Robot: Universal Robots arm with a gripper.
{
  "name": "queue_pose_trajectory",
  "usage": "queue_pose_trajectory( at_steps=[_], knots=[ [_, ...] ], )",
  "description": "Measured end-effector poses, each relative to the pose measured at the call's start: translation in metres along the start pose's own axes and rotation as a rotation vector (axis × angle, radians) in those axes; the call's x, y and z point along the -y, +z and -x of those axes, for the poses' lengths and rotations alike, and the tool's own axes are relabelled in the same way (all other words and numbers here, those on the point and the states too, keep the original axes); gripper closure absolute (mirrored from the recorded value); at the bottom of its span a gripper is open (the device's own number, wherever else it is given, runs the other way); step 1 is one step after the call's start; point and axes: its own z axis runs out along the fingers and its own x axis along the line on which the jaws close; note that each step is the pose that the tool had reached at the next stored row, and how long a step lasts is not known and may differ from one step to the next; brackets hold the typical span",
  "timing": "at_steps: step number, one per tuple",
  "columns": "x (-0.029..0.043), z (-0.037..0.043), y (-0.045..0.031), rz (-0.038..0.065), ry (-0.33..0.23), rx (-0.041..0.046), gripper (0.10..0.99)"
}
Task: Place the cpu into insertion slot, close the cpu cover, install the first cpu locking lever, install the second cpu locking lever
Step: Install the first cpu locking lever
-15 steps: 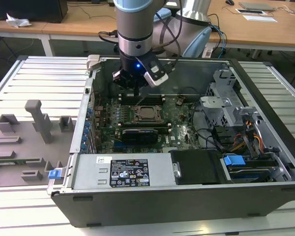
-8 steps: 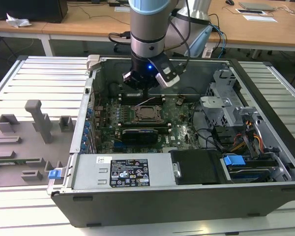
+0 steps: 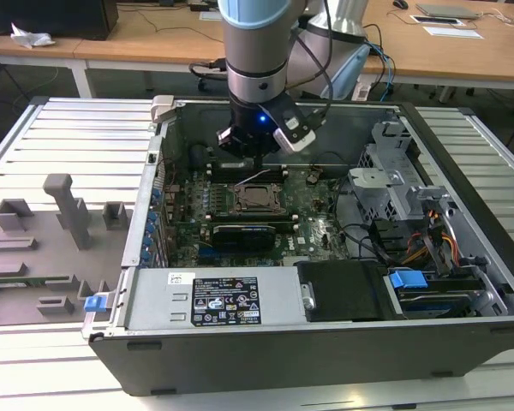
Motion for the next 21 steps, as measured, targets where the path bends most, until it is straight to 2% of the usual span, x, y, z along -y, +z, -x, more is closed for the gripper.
queue_pose_trajectory(
  at_steps=[1, 3, 8, 15, 21],
  knots=[
    [0.0007, -0.0009, 0.0015, -0.001, -0.002, 0.0099, 0.980],
    [0.0016, -0.0018, 0.0050, -0.002, -0.002, 0.0102, 0.980],
    [0.0017, -0.0032, 0.0164, -0.008, 0.040, 0.0196, 0.980],
    [-0.0082, -0.0024, 0.0244, -0.011, 0.057, 0.0230, 0.980],
    [-0.0091, -0.0028, 0.0264, -0.013, 0.065, 0.0247, 0.980]
  ],
)
